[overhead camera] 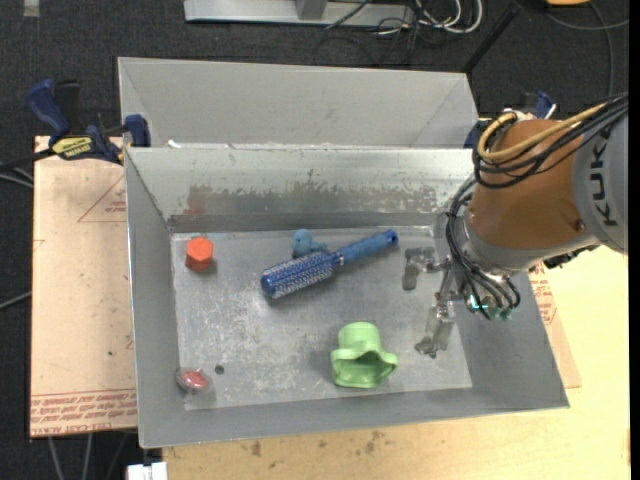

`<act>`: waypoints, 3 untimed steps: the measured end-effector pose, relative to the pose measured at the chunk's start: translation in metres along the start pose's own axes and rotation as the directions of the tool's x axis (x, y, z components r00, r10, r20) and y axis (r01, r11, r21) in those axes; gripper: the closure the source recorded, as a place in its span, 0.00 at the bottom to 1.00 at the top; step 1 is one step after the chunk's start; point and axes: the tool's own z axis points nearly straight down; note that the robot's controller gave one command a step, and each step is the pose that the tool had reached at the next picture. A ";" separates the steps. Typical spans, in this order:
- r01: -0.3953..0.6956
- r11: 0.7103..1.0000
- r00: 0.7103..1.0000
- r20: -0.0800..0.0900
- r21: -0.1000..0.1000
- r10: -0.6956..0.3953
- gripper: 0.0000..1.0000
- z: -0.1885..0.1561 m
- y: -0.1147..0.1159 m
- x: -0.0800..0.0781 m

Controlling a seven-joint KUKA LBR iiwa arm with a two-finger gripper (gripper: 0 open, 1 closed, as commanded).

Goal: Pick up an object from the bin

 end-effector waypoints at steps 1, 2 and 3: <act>-0.174 0.985 0.985 0.000 -0.002 0.174 0.00 0.102 0.067 0.029; -0.310 0.951 0.951 0.007 -0.003 0.310 0.00 0.068 0.098 0.036; -0.243 0.970 0.970 0.010 -0.001 0.243 0.00 0.068 0.099 0.006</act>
Offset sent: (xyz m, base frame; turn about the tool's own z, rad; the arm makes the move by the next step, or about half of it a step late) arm -0.0273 0.0643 -0.0979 0.1802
